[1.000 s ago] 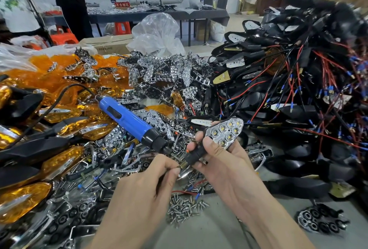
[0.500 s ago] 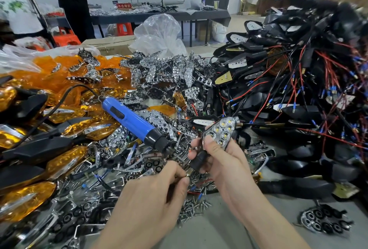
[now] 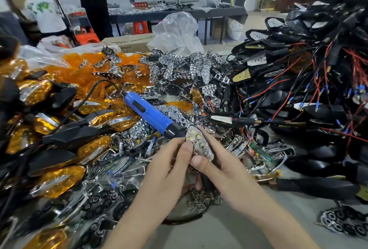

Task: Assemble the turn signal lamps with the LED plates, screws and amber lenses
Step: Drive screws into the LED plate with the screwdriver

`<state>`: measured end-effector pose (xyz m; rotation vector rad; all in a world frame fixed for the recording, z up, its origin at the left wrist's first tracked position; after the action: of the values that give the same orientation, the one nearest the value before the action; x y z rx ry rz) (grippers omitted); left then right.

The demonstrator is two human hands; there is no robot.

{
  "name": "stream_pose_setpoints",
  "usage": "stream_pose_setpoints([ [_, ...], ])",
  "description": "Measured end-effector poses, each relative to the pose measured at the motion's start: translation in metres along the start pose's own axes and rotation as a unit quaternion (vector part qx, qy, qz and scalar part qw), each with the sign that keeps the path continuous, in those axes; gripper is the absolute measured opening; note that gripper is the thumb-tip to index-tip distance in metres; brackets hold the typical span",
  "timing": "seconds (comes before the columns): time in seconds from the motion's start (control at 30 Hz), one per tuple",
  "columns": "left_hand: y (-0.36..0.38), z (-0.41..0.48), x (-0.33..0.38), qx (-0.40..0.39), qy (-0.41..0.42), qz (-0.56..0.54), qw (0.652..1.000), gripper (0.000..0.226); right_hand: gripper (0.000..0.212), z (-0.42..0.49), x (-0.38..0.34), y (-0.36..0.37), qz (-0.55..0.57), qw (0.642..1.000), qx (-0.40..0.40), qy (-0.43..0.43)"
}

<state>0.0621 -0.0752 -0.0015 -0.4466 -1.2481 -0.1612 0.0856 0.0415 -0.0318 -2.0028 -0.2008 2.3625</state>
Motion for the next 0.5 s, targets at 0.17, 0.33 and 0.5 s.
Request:
stream_pose_setpoints([
  [0.17,-0.005,0.002,-0.013,0.033,-0.052,-0.08,0.995,0.016,0.041,0.001,0.001,0.003,0.058,0.998,0.004,0.008],
  [0.33,-0.008,0.004,-0.012,0.044,-0.023,-0.029,0.998,0.016,0.043,0.001,0.008,0.007,0.116,0.992,0.003,0.058],
  [0.5,-0.014,0.004,-0.009,0.059,-0.026,0.013,0.998,0.019,0.035,0.004,0.021,0.007,0.231,0.966,0.021,0.111],
])
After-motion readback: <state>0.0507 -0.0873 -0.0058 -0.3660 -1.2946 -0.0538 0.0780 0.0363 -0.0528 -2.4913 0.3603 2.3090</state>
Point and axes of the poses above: each hand's wrist, its own z-axis towards the middle knuckle, its own y-axis out of the palm, x = y × z, the point moved 8 cm from there along z, towards the middle knuckle
